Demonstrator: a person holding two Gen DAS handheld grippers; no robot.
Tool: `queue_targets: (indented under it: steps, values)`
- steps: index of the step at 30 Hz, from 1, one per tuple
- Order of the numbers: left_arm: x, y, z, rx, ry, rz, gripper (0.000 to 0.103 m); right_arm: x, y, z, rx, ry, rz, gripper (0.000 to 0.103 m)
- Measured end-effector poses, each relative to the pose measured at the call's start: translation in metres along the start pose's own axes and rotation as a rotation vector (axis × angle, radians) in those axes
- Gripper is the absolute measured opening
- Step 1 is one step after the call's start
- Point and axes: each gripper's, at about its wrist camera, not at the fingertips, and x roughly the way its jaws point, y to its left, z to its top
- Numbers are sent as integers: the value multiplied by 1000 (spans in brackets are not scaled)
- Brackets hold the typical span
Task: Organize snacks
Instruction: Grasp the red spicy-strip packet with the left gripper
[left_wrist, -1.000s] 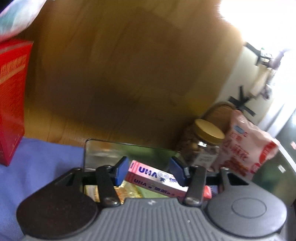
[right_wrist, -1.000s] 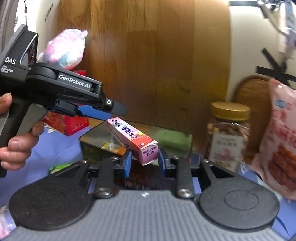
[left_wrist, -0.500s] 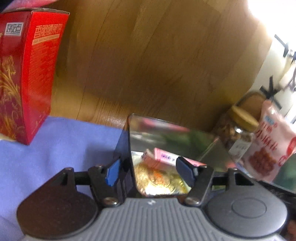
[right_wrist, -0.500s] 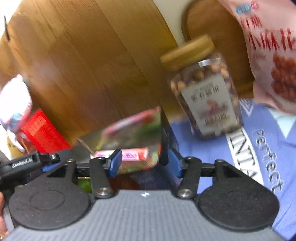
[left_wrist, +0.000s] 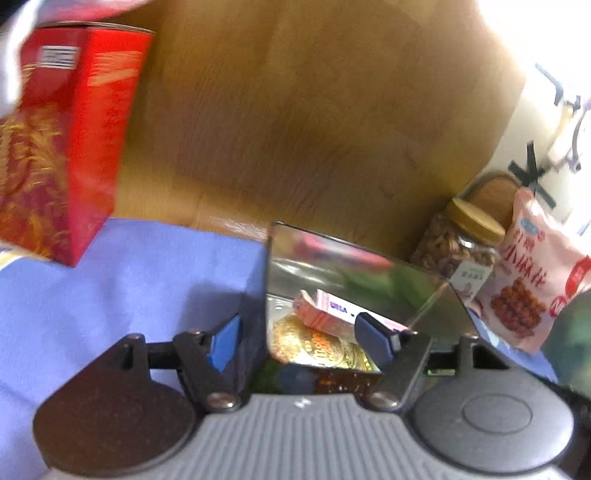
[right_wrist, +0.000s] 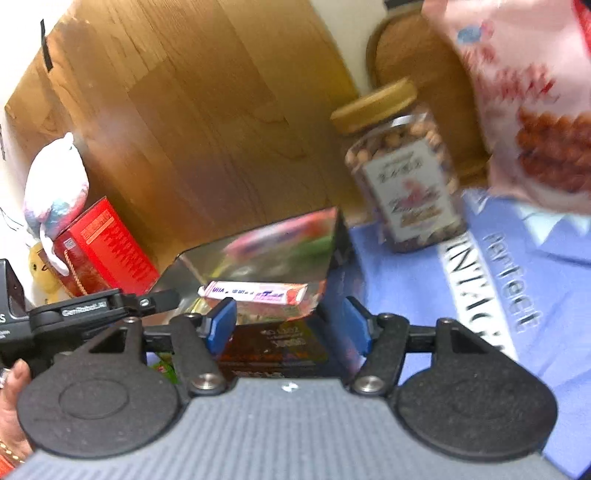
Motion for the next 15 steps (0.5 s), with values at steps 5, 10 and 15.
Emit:
queue_targets:
  steps: [5, 10, 15]
  values:
    - [-33, 19, -13, -35, -27, -39, 68, -49, -12, -30, -69, -99, -32, 65]
    - [-53, 34, -35, -19, 7, -44, 67, -84, -24, -72, -69, -103, -12, 48]
    - [-63, 35, -47, 3, 40, -97, 61, -73, -6, -89, -173, -31, -4, 35]
